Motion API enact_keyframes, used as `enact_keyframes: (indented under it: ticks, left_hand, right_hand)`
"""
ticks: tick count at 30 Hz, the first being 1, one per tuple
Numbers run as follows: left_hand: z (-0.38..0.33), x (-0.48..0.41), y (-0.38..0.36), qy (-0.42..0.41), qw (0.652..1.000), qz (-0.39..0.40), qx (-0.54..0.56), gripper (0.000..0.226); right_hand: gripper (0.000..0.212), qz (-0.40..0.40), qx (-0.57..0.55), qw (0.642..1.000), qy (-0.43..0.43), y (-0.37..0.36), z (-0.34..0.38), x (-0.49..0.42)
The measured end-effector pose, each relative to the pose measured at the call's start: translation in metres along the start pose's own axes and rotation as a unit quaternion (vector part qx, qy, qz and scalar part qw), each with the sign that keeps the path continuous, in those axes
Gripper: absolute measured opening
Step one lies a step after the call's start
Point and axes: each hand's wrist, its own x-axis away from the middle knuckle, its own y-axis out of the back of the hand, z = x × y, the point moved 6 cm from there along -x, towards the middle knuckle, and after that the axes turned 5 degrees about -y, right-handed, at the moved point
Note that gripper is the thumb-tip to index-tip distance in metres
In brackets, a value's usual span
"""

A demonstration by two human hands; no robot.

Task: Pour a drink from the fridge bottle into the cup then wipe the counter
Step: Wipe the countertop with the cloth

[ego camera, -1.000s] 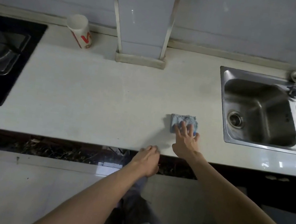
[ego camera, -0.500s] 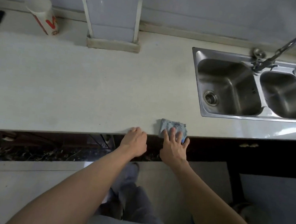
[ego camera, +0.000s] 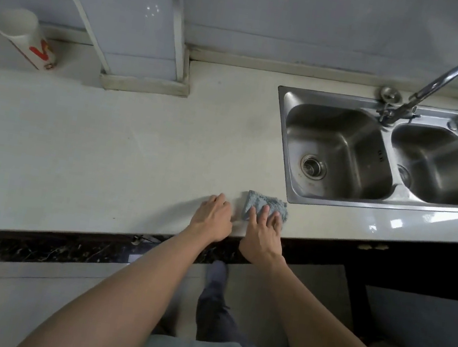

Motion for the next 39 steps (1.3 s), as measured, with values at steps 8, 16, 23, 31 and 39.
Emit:
enact_keyframes:
  ticks: [8, 16, 23, 31, 39]
  left_hand:
    - [-0.01, -0.069, 0.029, 0.037, 0.999, -0.011, -0.025, 0.045]
    - [0.011, -0.12, 0.052, 0.08, 0.994, -0.034, -0.061, 0.051]
    - [0.037, -0.137, 0.064, 0.114, 0.991, -0.032, -0.062, 0.047]
    - [0.049, -0.152, 0.068, 0.107, 0.994, 0.007, -0.034, 0.049]
    - [0.057, -0.148, 0.07, 0.07, 0.997, 0.013, -0.001, 0.055]
  right_hand:
    - [0.087, 0.003, 0.021, 0.998, 0.054, 0.037, -0.019, -0.073]
    - [0.09, -0.003, 0.035, 0.993, 0.111, 0.077, -0.02, -0.151]
    - [0.092, -0.008, 0.03, 0.991, 0.131, 0.117, -0.007, -0.227]
    - [0.091, -0.034, 0.038, 0.991, 0.125, 0.176, 0.012, -0.314]
    - [0.086, -0.036, 0.031, 0.995, 0.09, 0.213, 0.037, -0.375]
